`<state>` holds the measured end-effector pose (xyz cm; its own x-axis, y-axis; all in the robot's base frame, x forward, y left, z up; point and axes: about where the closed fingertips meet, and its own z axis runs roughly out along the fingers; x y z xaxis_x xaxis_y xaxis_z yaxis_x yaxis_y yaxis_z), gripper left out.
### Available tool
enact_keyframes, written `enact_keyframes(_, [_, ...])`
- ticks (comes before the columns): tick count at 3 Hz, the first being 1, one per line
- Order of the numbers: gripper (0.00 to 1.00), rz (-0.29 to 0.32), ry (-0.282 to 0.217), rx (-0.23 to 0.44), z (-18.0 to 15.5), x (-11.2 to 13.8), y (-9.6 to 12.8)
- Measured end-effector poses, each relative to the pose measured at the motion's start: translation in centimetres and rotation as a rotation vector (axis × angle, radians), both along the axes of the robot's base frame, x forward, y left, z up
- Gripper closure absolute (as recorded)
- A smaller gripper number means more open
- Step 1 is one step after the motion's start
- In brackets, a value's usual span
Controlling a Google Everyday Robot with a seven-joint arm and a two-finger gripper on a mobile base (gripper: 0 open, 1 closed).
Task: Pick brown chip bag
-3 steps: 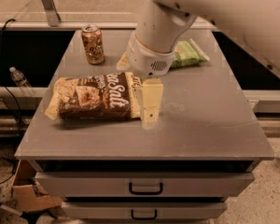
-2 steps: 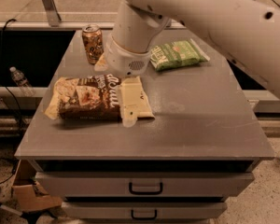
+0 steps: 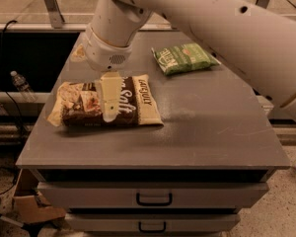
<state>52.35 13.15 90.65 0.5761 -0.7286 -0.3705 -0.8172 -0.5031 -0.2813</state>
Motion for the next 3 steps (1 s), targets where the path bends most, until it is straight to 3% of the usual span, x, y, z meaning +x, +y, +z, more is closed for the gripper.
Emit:
enact_keyframes(1, [0.00,-0.006,0.010,0.010,-1.1,0.6,-0.3])
enact_keyframes(2, [0.16,-0.008,0.044,-0.006,-2.9,1.2,-0.6])
enact_keyframes(3, [0.39,-0.009,0.070,-0.019,-4.3,1.6,-0.9])
